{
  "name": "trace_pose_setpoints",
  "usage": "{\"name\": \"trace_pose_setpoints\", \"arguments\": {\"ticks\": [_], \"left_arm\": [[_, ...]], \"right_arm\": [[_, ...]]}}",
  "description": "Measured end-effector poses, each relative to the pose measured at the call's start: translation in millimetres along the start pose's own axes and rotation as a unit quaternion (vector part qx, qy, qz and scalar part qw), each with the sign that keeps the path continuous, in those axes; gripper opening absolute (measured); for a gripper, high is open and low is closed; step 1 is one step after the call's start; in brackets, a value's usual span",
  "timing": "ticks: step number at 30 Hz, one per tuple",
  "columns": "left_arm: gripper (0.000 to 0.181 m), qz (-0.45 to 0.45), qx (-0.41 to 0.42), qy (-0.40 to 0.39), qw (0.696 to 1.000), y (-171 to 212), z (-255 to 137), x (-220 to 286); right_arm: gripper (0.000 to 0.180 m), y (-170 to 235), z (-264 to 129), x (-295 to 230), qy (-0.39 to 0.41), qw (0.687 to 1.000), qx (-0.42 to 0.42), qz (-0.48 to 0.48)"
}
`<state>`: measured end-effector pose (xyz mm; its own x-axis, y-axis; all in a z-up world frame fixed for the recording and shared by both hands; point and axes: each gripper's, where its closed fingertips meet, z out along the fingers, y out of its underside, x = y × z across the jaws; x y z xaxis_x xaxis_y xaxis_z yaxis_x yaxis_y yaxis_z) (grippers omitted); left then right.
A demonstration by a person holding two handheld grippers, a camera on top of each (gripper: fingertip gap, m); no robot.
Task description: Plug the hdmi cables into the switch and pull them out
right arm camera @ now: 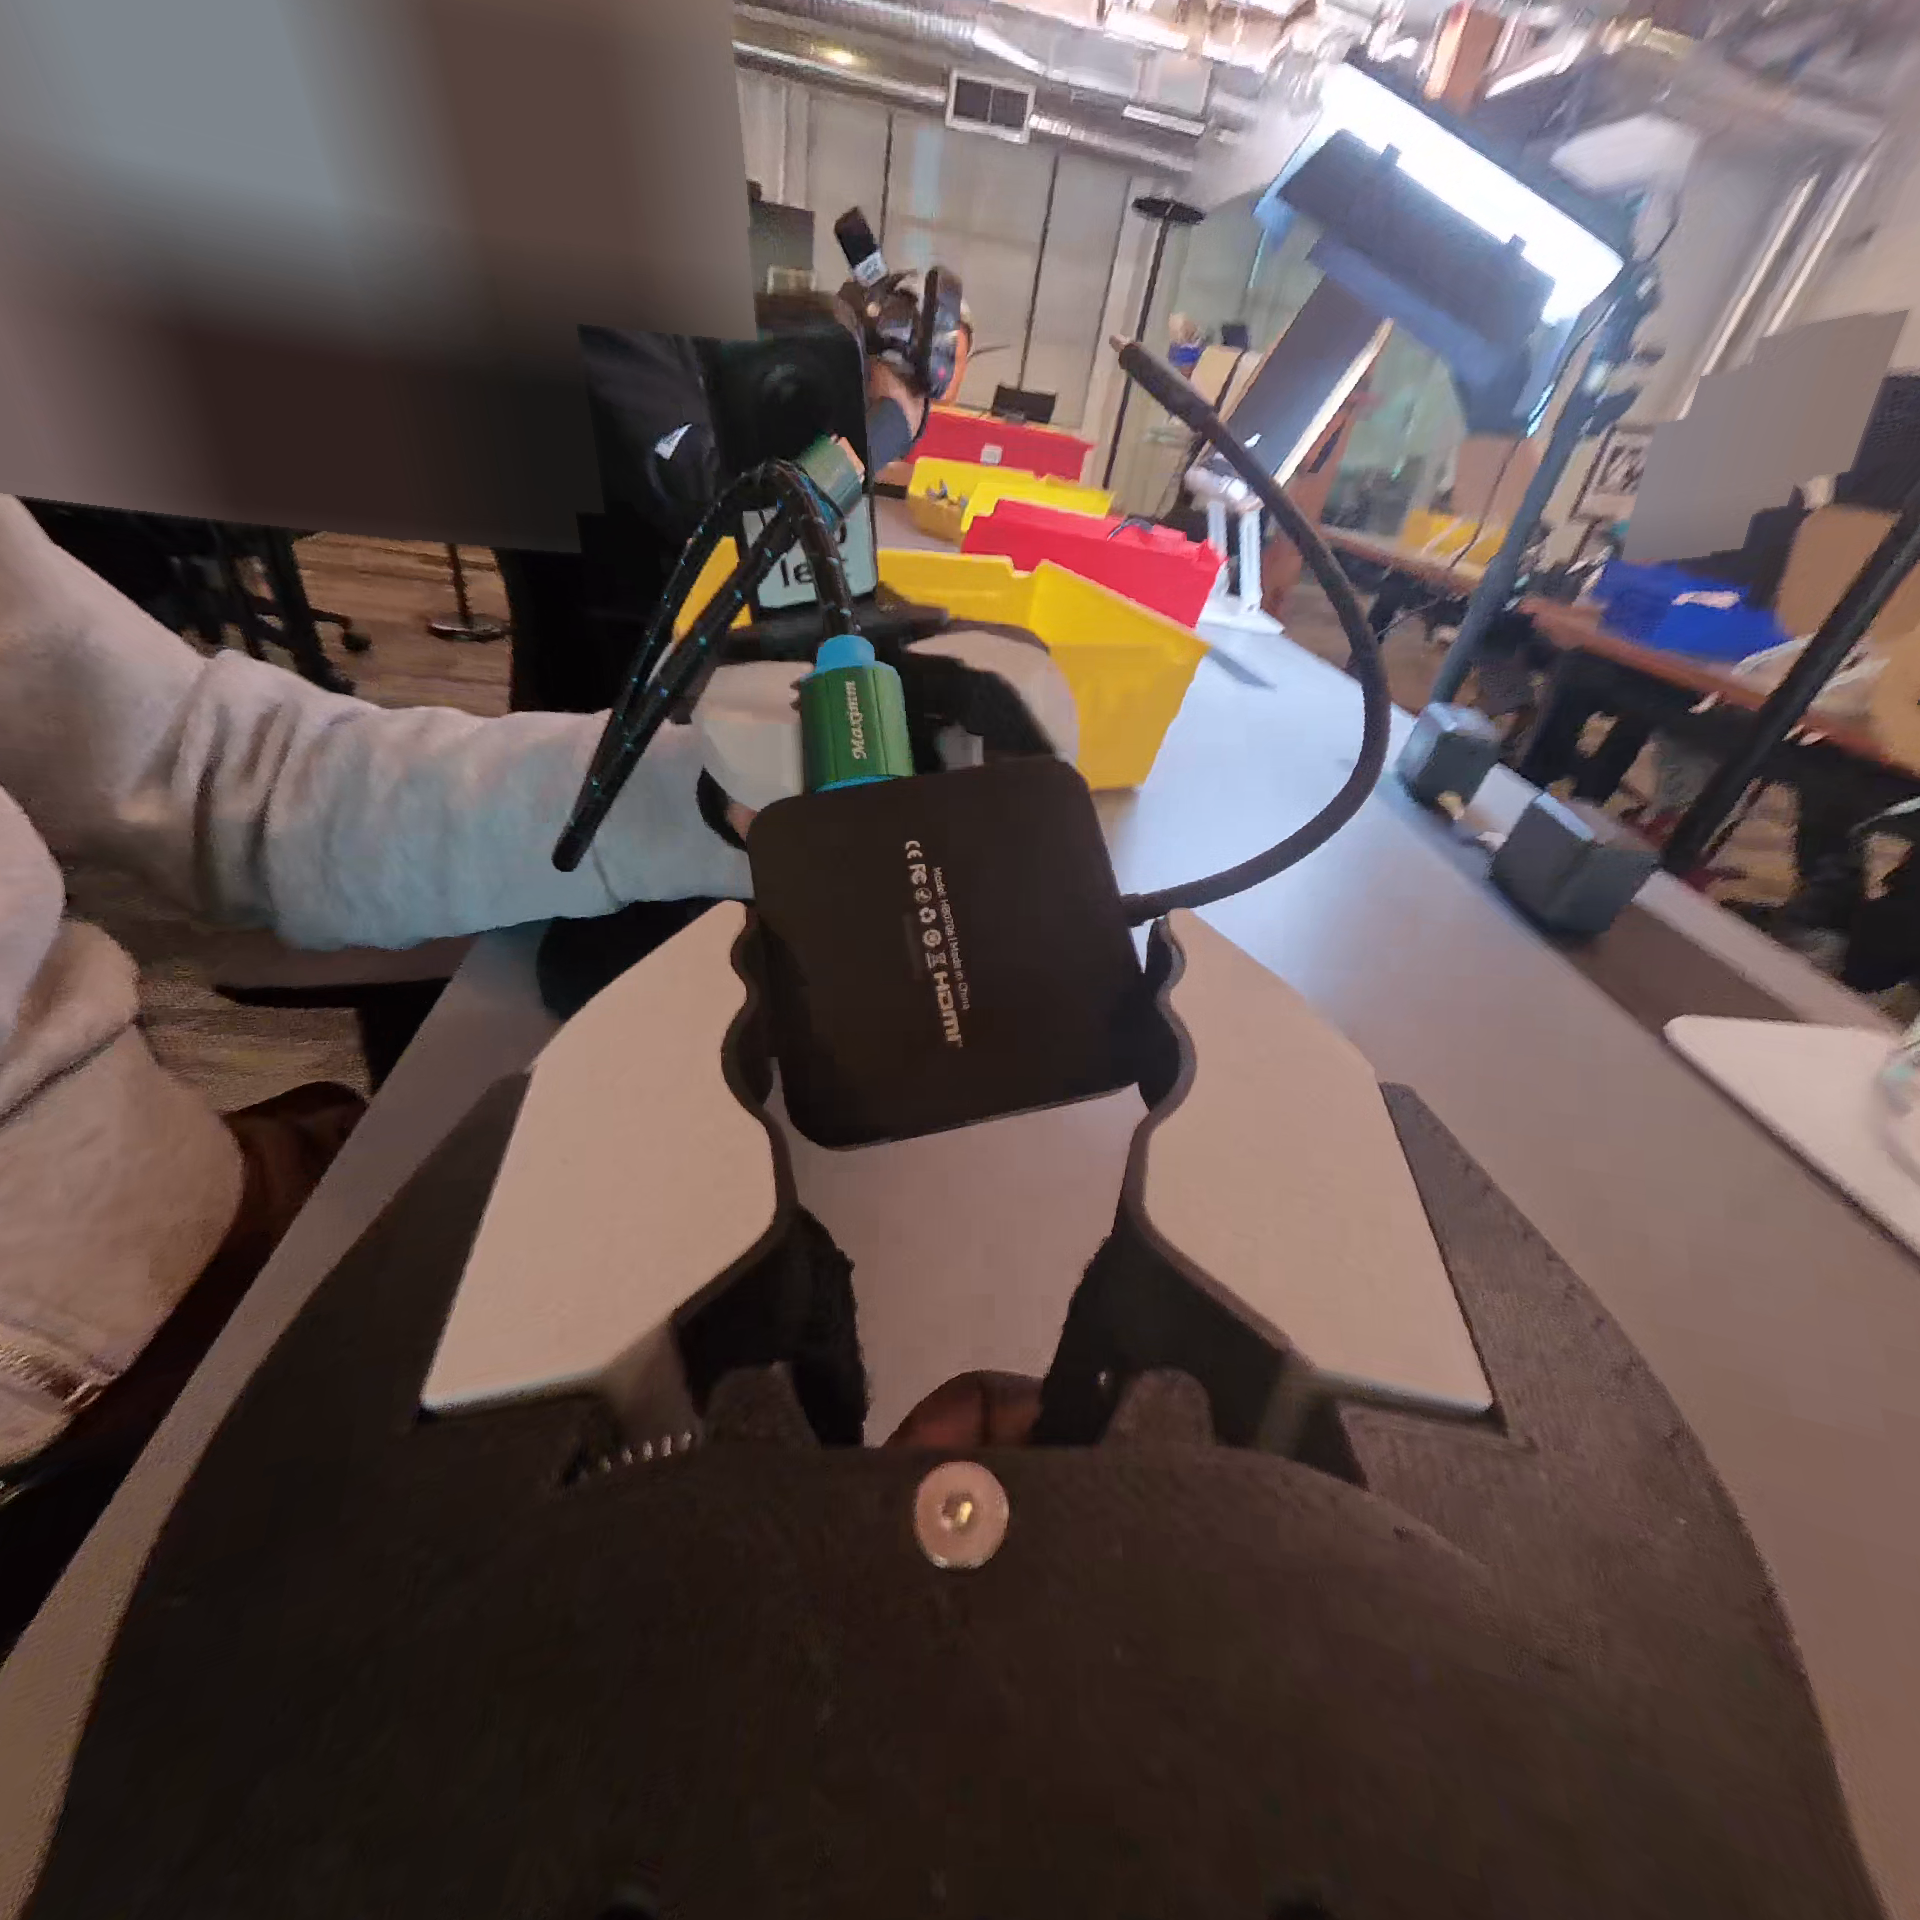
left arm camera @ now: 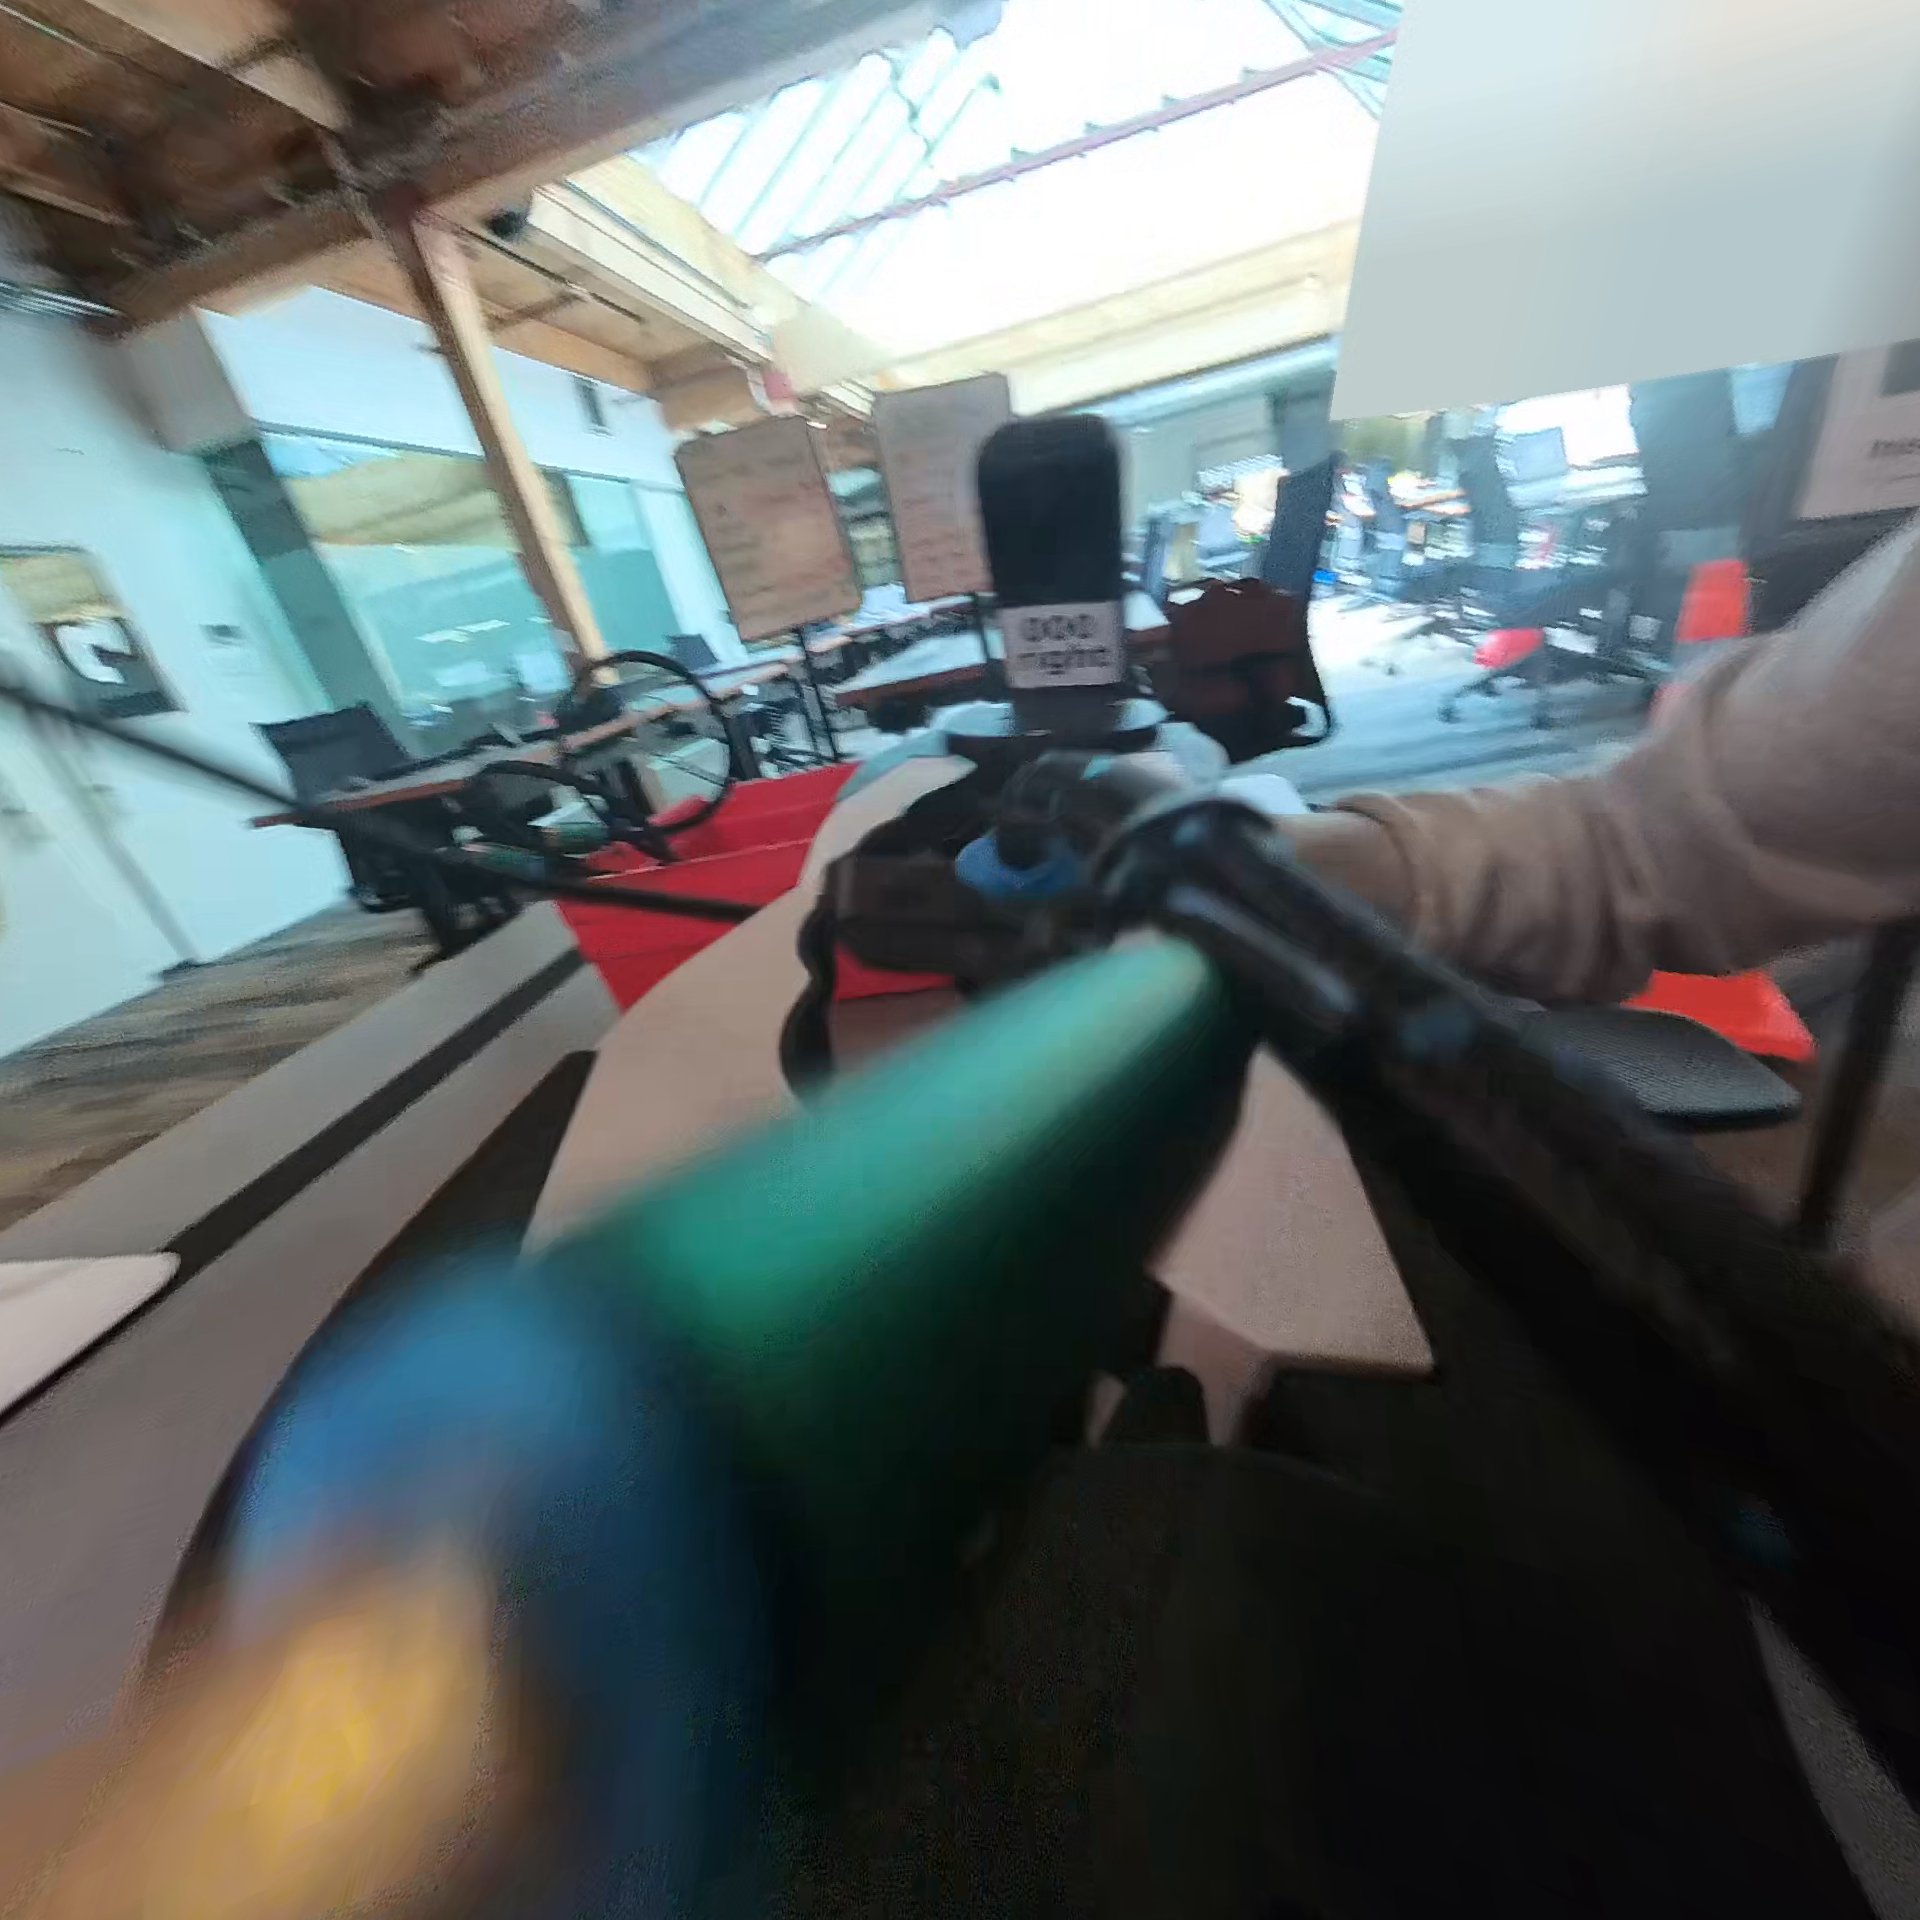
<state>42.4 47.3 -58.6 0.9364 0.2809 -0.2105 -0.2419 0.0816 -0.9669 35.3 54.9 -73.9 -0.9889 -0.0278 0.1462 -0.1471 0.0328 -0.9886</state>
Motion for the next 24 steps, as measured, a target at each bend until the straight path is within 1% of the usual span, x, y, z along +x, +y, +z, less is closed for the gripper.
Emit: {"name": "trace_pose_setpoints", "arguments": {"ticks": [3,6,7,8,9,10,11,12,13,14,15,16,17,20,21,24], "left_arm": [[0.053,0.021,0.024,-0.084,0.996,-9,-12,-26],[0.059,0.02,0.055,-0.198,0.978,-16,-27,-59],[0.059,0.019,0.047,-0.238,0.97,-13,-31,-71],[0.061,0.023,0.03,-0.272,0.962,-7,-36,-81],[0.063,0.026,0.014,-0.293,0.956,-1,-39,-87],[0.066,0.022,-0.001,-0.307,0.952,5,-41,-91],[0.061,0.004,-0.011,-0.307,0.952,10,-39,-92],[0.039,-0.021,0.013,-0.261,0.965,7,-28,-81],[0.011,-0.06,0.054,-0.201,0.976,0,-18,-67],[0.0,-0.106,0.046,-0.19,0.975,6,-13,-68],[0.0,-0.107,0.007,-0.187,0.977,18,-12,-70],[0.0,-0.083,-0.015,-0.19,0.978,22,-13,-71],[0.0,-0.072,-0.013,-0.192,0.979,21,-17,-70],[0.0,-0.084,0.0,-0.193,0.978,14,-25,-69],[0.001,-0.075,-0.003,-0.198,0.977,13,-25,-70],[0.018,-0.066,-0.027,-0.207,0.976,22,-20,-69]], "right_arm": [[0.07,-18,-11,6,0.032,0.999,0.026,-0.031],[0.07,-41,-37,23,0.091,0.992,0.07,-0.056],[0.056,-53,-48,26,0.107,0.988,0.094,-0.067],[0.008,-68,-63,29,0.134,0.978,0.134,-0.084],[0.003,-87,-85,36,0.179,0.96,0.192,-0.096],[0.0,-101,-106,39,0.199,0.945,0.239,-0.098],[0.0,-106,-119,39,0.191,0.943,0.259,-0.083],[0.0,-102,-121,43,0.185,0.948,0.253,-0.06],[0.0,-85,-113,51,0.185,0.958,0.217,-0.033],[0.0,-60,-98,59,0.178,0.972,0.154,0.0],[0.005,-38,-84,61,0.156,0.983,0.094,0.031],[0.02,-26,-74,57,0.131,0.988,0.058,0.053],[0.035,-19,-68,54,0.118,0.99,0.033,0.068],[0.062,6,-63,60,0.148,0.985,-0.063,0.056],[0.066,17,-64,63,0.163,0.98,-0.101,0.051],[0.066,54,-66,72,0.195,0.957,-0.196,0.086]]}}
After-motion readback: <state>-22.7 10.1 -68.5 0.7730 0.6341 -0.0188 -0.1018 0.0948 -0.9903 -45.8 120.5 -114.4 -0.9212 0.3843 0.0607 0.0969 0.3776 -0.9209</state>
